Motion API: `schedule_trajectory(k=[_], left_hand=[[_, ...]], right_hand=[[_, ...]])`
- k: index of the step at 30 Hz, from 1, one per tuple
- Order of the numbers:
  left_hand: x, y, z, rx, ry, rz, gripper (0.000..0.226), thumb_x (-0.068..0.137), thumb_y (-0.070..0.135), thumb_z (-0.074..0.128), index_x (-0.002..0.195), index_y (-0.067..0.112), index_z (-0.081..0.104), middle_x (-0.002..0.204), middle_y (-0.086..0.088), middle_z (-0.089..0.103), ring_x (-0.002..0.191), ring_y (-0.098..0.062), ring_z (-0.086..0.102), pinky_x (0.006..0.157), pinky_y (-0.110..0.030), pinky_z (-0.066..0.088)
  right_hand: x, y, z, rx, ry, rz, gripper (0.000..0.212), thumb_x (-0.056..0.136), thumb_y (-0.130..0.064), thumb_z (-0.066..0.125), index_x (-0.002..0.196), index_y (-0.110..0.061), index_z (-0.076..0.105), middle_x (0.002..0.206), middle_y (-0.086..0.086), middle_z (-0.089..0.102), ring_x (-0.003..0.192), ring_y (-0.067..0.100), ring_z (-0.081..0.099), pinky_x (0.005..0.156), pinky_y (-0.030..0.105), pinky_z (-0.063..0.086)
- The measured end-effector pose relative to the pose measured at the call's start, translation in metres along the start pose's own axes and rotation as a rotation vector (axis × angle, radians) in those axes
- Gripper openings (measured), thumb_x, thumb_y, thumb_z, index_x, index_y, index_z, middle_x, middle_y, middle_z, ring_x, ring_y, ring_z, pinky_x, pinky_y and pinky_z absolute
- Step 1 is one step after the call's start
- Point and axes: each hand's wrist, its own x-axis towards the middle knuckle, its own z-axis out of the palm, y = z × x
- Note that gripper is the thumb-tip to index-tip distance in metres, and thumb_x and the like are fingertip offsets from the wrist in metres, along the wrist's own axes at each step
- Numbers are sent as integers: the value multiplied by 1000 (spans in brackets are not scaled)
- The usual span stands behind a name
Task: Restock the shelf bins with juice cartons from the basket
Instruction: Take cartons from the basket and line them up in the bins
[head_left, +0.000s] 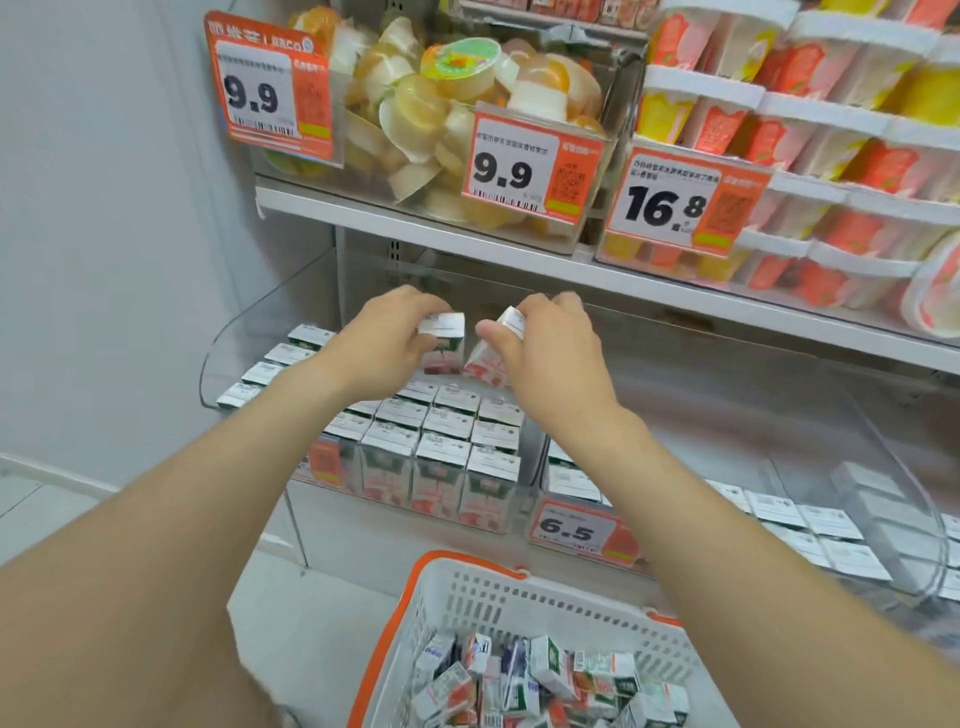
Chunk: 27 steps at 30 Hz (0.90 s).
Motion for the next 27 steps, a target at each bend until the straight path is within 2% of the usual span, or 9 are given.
schedule_trajectory(k=[4,7,11,15,18,21,23,25,27], left_hand=[[5,-14,11,173,-118,-41,52,103,3,53,143,35,52,141,1,55,132,-29,50,105,-55,40],[5,-17,14,369,-246,-92,57,103,3,48,142,44,44,136,4,58,130,-30,44,104,-59,31],[7,-20,21,321,-430,-135,55,102,4,39,147,36,43,130,2,60,133,-33,48,115,-67,28],[2,-23,17,270,-470,-107,57,106,9,36,160,26,34,158,-7,43,146,-33,38,118,-53,35],[-8,-15,12,261,-453,-105,56,105,7,39,160,20,36,156,-13,44,144,-31,41,116,-44,39],[-26,3,5,253,-385,-93,49,105,13,44,154,20,46,149,-13,52,139,-31,46,111,-41,42],[-40,17,1,272,-308,-49,43,104,19,48,146,21,54,141,-10,60,132,-30,53,106,-42,47],[-57,33,-2,250,-198,-8,29,100,24,53,126,25,66,118,-2,71,114,-25,63,94,-41,53],[-76,56,-8,115,-170,2,13,94,27,59,93,29,71,84,8,73,87,-12,67,76,-35,55]], right_hand=[[20,1,21,-257,-72,-101,49,104,-52,53,119,-6,57,114,15,63,103,38,65,71,36,38],[32,-4,31,-251,-181,-85,43,103,-49,58,107,-6,56,99,12,59,98,41,65,69,38,40],[46,-12,42,-155,-446,-45,42,102,-39,67,77,-11,48,79,6,48,68,26,55,55,34,37],[55,-7,51,-166,-627,-123,42,108,-31,56,71,-20,37,77,2,41,69,29,48,53,34,31],[56,-1,50,-235,-696,-169,23,104,-13,44,81,-19,45,85,3,45,86,32,53,60,34,38],[43,-1,39,-322,-633,-251,15,95,-2,42,94,-14,51,95,9,54,87,34,58,60,36,39],[28,-2,27,-336,-486,-306,20,92,1,45,104,-12,55,93,11,58,82,35,59,56,36,37],[6,-1,12,-305,-308,-356,31,92,-3,48,120,-11,61,100,13,66,90,36,63,63,37,43],[-28,4,-5,-181,-159,-375,32,93,-13,47,120,-14,65,106,10,70,97,33,64,74,40,50]])
